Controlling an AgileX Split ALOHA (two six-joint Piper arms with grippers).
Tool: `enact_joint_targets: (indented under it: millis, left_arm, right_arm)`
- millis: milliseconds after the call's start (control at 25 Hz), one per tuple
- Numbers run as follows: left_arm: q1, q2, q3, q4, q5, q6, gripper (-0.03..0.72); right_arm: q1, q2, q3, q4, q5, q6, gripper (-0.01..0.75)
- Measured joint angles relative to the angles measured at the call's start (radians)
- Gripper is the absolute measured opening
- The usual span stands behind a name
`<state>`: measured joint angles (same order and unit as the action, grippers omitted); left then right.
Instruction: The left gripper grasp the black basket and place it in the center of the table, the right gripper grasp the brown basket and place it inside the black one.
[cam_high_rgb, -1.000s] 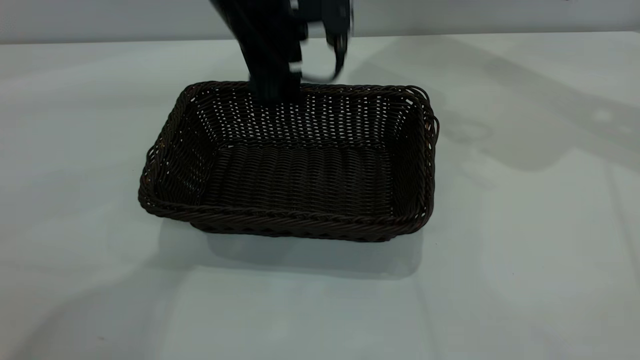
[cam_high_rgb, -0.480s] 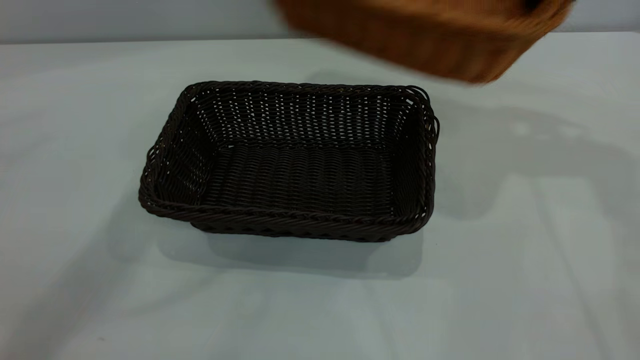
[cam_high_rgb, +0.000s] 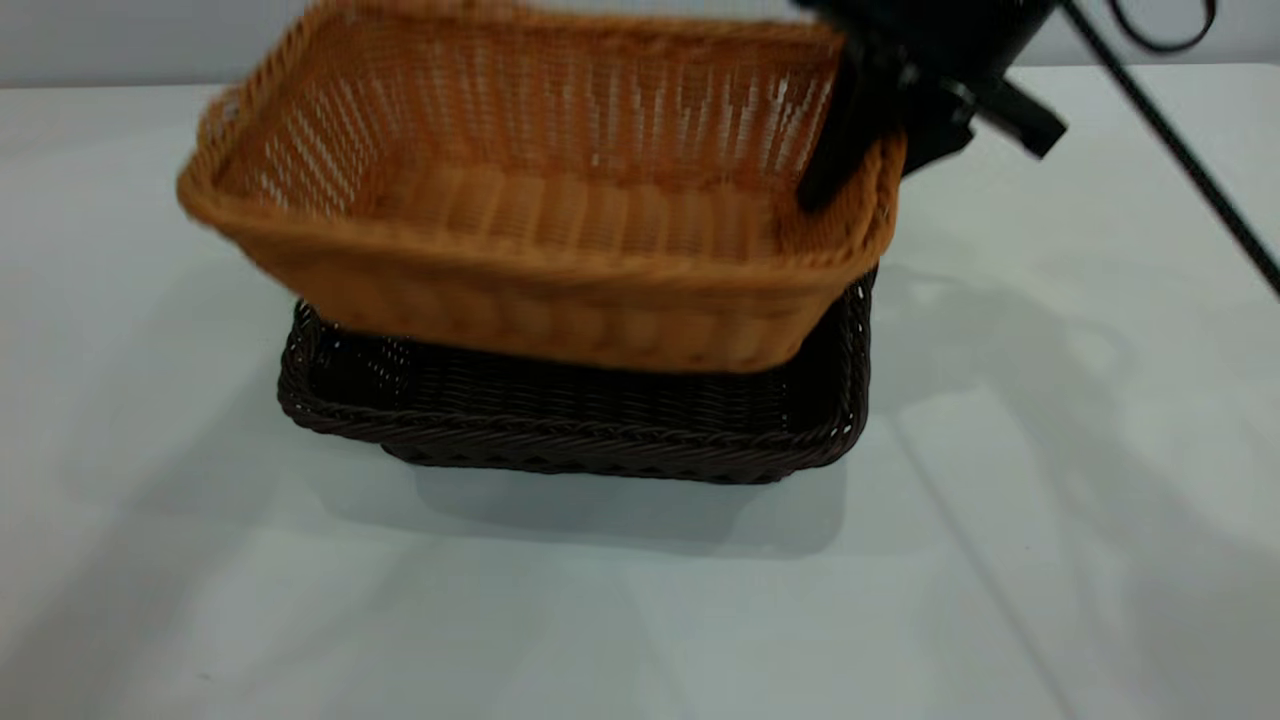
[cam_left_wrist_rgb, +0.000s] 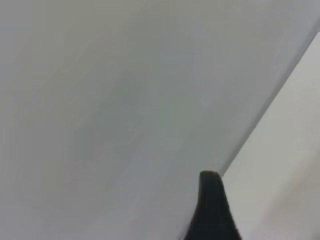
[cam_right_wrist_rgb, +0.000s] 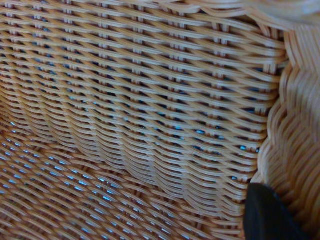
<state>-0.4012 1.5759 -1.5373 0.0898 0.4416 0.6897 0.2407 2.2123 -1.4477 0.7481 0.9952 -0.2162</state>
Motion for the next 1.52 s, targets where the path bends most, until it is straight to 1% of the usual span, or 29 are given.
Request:
enact_joint_targets:
  millis: [360,440,520,680,720,840,960,1080,1200,1280,1400,1520]
  left_arm:
    - [0.0,0.0,0.001,0.0,0.015,-0.003,0.475]
    - [0.0,0.0,0.001,0.0,0.015,-0.003,0.475]
    - [0.0,0.0,0.001,0.0,0.015,-0.003,0.475]
    - [0.0,0.0,0.001,0.0,0.015,-0.003,0.475]
    - [0.0,0.0,0.001,0.0,0.015,-0.003,0.475]
    - [0.0,0.0,0.001,0.0,0.015,-0.003,0.475]
    - [0.0,-0.004,0.001,0.0,0.015,-0.004,0.475]
    - [0.0,-0.028,0.002,-0.001,0.017,-0.027,0.475]
    - [0.0,-0.079,0.002,-0.001,0.025,-0.076,0.475]
    - [0.0,-0.12,0.002,-0.001,0.05,-0.109,0.475]
    - [0.0,-0.187,0.002,-0.002,0.137,-0.146,0.475]
    - [0.0,-0.259,0.002,-0.002,0.29,-0.186,0.475]
  right_arm:
    - [-0.001,0.068,-0.001,-0.052,-0.031,-0.04,0.081]
    - [-0.001,0.069,-0.002,-0.067,-0.041,-0.043,0.102]
    - [-0.001,0.069,-0.003,-0.084,-0.047,-0.048,0.143]
    - [0.0,0.069,-0.004,-0.092,-0.049,-0.069,0.299]
    - [0.0,0.067,-0.005,-0.089,-0.042,-0.082,0.358]
    - [0.0,0.058,-0.011,-0.083,-0.014,-0.093,0.496]
    - [0.0,0.022,-0.011,-0.118,0.051,-0.095,0.58]
    - [-0.001,-0.035,-0.011,-0.137,0.106,-0.099,0.593]
    - [-0.001,-0.097,-0.011,-0.184,0.14,-0.092,0.573]
    - [-0.001,-0.132,-0.016,-0.211,0.179,-0.083,0.558]
    - [-0.001,-0.205,-0.036,-0.249,0.197,-0.054,0.541]
    - [-0.001,-0.311,-0.037,-0.257,0.207,0.006,0.533]
